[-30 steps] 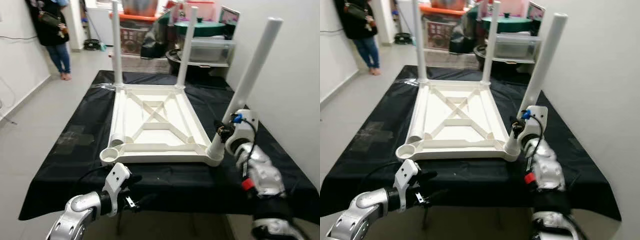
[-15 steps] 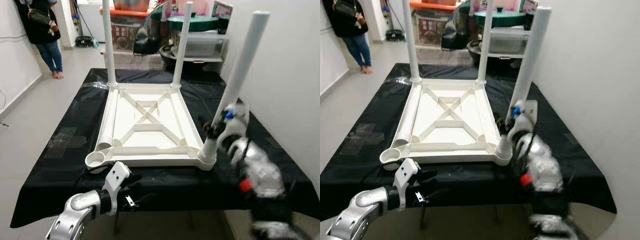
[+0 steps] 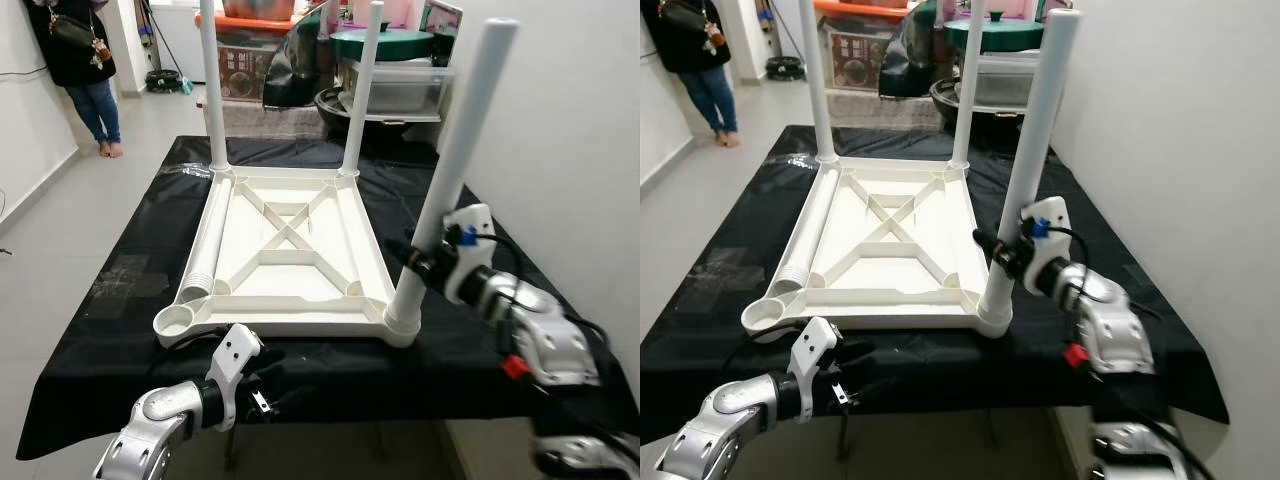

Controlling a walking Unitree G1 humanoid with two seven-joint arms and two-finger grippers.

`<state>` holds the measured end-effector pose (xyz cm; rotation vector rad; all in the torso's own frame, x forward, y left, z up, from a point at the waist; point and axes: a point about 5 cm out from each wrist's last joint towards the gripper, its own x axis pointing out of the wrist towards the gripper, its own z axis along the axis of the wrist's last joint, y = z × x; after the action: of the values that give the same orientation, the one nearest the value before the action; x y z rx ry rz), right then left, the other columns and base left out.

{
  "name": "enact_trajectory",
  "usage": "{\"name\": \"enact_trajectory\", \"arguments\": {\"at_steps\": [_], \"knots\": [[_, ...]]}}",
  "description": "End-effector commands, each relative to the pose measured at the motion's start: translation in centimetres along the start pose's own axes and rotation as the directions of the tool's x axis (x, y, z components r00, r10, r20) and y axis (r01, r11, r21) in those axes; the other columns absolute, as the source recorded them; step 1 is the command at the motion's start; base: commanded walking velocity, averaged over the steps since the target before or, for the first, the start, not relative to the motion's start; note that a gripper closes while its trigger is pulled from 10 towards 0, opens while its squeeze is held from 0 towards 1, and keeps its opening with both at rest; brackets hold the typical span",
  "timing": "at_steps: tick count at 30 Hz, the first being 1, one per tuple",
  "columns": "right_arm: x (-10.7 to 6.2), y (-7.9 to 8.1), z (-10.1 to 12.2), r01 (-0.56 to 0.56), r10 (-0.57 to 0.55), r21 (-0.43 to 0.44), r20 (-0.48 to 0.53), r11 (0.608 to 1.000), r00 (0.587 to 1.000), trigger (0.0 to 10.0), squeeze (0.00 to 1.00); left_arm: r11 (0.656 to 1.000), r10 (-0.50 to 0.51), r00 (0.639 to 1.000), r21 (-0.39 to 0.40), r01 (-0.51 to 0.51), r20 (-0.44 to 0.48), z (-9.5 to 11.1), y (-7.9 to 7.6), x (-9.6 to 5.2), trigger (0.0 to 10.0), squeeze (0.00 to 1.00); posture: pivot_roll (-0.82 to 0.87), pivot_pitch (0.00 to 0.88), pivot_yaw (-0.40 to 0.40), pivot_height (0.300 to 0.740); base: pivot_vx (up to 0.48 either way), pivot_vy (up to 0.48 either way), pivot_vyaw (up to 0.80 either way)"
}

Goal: Building children table

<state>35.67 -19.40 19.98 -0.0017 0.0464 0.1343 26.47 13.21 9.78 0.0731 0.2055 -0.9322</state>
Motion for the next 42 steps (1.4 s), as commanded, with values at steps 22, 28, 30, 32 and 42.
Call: {"name": "enact_trajectory", "arguments": {"at_steps": [22,28,30,32,42], "knots": [[-2.6,1.3,0.5,-0.625,0.624,-0.135,-0.056,0.769,0.779,10.0,0.0,1.0,-0.014,1.0,0.005,0.014,-0.008,-0.1,0.1,0.4,10.0,0.0,0.01,0.0,-0.088,0.74,0.0,0.0,0.0],[0.3,-0.4,-1.0,-0.315,0.306,-0.082,-0.112,0.945,0.946,0.0,0.0,1.0,-0.012,1.0,0.007,0.012,-0.004,0.0,0.1,0.4,10.0,0.0,0.02,0.0,-0.092,0.74,0.0,0.0,0.0],[0.9,-1.0,-1.3,-0.194,0.187,-0.048,-0.123,0.98,0.975,0.0,0.0,1.0,-0.012,1.0,0.007,0.012,-0.004,0.0,0.1,0.3,10.0,0.0,0.02,0.0,-0.092,0.74,0.0,0.0,0.0],[0.6,-0.7,-2.4,0.074,-0.069,0.055,-0.093,0.996,0.993,0.0,0.0,1.0,-0.008,1.0,0.006,0.008,-0.008,-0.1,0.1,0.1,10.0,0.0,0.03,0.0,-0.088,0.74,0.0,0.0,0.0],[-2.0,6.6,-3.2,0.043,-0.04,0.115,-0.026,0.992,0.999,10.0,0.0,1.0,-0.024,0.999,0.012,0.024,-0.022,0.0,0.2,0.0,10.0,0.0,0.03,0.0,-0.074,0.74,0.0,0.0,0.0]]}}
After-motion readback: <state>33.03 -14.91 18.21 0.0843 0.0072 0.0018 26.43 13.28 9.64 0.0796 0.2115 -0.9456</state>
